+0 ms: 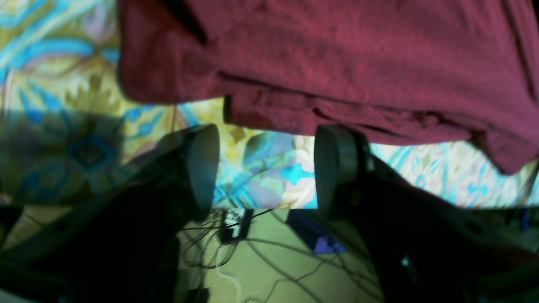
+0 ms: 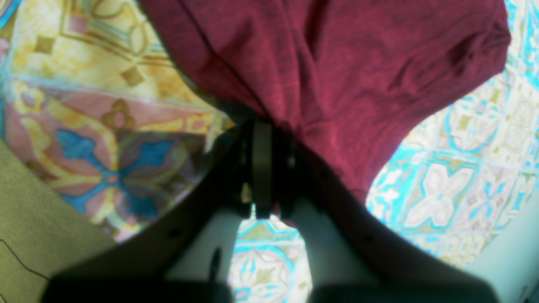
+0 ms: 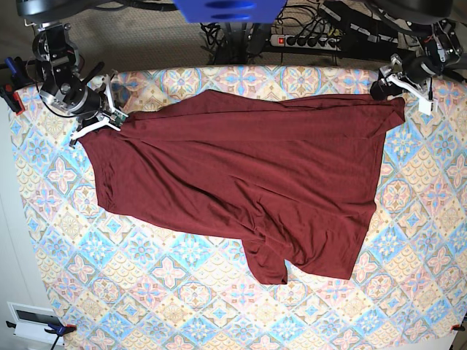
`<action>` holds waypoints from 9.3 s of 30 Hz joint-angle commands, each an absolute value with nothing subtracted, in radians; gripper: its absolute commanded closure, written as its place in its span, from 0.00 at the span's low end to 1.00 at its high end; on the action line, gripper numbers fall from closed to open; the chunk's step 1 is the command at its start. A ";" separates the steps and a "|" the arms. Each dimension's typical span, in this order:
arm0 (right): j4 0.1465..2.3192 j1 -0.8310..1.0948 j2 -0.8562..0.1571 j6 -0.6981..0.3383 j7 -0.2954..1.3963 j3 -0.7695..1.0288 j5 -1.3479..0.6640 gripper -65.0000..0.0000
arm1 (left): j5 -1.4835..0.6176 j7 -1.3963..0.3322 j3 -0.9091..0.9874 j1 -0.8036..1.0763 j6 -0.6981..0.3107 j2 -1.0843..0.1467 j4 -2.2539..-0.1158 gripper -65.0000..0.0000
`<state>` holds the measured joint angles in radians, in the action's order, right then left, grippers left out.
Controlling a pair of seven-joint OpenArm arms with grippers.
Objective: Layout the t-shirt on the table in an organized manner, then fold the t-shirt properly
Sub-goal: 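Hold the shirt with both grippers and shift the left gripper along the edge, then pull the shirt edge with the left gripper outward, then lower it, then lower the held shirt edge with both grippers onto the table, then release and regrasp the maroon shirt edge with the right gripper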
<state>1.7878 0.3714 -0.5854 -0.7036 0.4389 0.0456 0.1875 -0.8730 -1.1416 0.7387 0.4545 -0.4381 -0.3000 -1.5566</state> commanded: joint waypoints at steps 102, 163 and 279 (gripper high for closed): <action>1.790 0.239 -0.536 -0.698 0.435 0.035 0.188 1.00 | -0.737 -1.001 0.584 -0.028 -0.326 -0.326 -1.431 1.00; 1.672 0.265 -0.541 -0.698 0.435 0.134 0.191 1.00 | -0.802 -0.969 0.447 0.053 -0.335 -0.483 -1.429 0.57; 1.469 0.116 -0.410 -0.698 0.946 0.601 -0.768 0.72 | -0.918 -0.949 0.568 0.059 -0.326 -0.306 -1.257 1.00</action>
<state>1.4513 0.1371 -0.3859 -0.6952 0.9787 0.5926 -0.7372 -0.9165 -0.9493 0.5636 0.0616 -0.3256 -0.2882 -1.2461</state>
